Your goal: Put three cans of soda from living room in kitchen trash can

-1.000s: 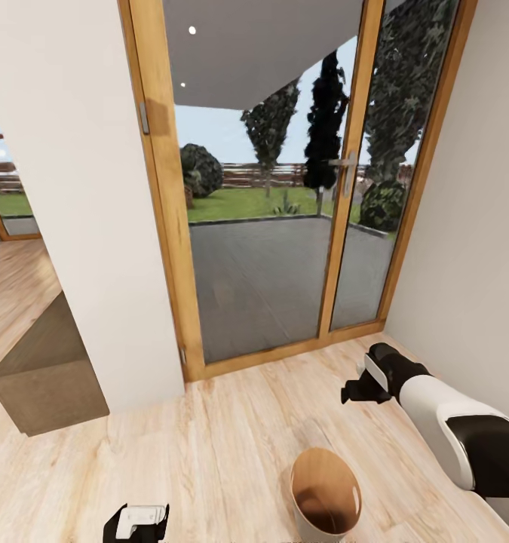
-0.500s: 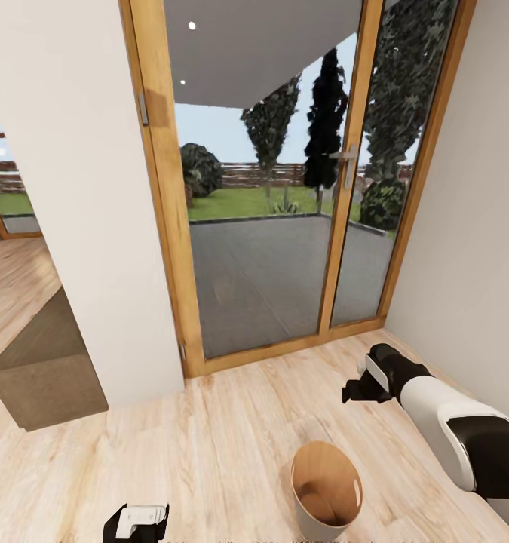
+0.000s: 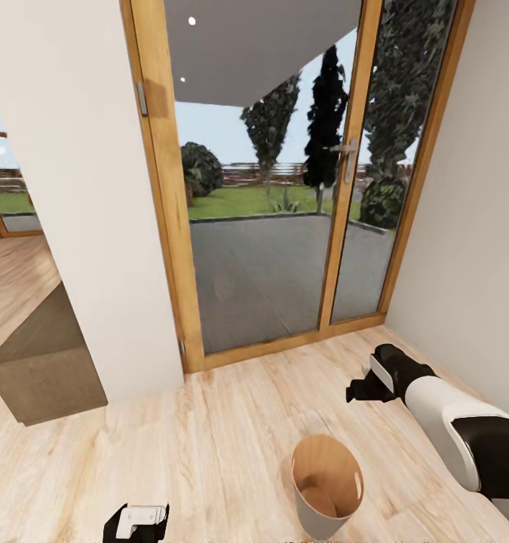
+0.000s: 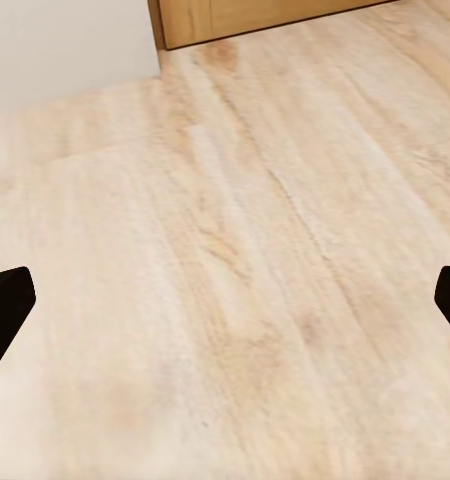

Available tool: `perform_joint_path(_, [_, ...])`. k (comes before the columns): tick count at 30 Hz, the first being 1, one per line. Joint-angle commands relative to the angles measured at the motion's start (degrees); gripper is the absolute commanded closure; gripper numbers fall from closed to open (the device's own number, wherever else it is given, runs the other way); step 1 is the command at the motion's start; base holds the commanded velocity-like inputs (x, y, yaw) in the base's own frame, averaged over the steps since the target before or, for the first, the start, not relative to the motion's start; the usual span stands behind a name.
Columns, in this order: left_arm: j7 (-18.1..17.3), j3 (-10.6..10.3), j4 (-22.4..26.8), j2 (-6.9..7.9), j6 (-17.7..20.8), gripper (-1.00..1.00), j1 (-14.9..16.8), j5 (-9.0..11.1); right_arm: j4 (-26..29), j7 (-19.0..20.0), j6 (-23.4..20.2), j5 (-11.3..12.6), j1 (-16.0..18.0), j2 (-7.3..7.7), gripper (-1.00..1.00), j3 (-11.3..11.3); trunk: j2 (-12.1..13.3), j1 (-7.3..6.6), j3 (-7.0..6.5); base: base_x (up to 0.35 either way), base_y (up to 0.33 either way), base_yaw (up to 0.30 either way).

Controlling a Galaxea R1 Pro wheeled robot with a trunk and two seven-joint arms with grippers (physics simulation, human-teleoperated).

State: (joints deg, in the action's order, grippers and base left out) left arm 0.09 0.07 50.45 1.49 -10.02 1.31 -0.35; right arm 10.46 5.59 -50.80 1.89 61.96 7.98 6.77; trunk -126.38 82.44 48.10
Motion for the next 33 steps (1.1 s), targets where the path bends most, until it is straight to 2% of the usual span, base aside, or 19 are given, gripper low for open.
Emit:
perform_joint_path(1, [0.00,-0.02,0.00,0.00,0.00,-1.00,0.00,0.00,0.00,0.01,0.00,0.04,0.00,0.03,-1.00,-0.01,-0.42,0.23,0.18,0.000,0.000,0.000])
perform_joint_path(22, [0.00,-0.14,0.00,-0.04,-0.08,-1.00,0.00,-0.01,0.66,0.18,0.08,0.20,-0.01,0.03,-1.00,0.03,-8.84,4.84,3.95,0.000,0.000,0.000])
perform_joint_path(33, [0.00,-0.17,0.00,-0.02,-0.02,-1.00,0.00,-0.01,0.86,0.21,0.09,0.22,-0.03,0.04,-1.00,1.31,-13.25,7.25,5.93,0.000,0.000,0.000])
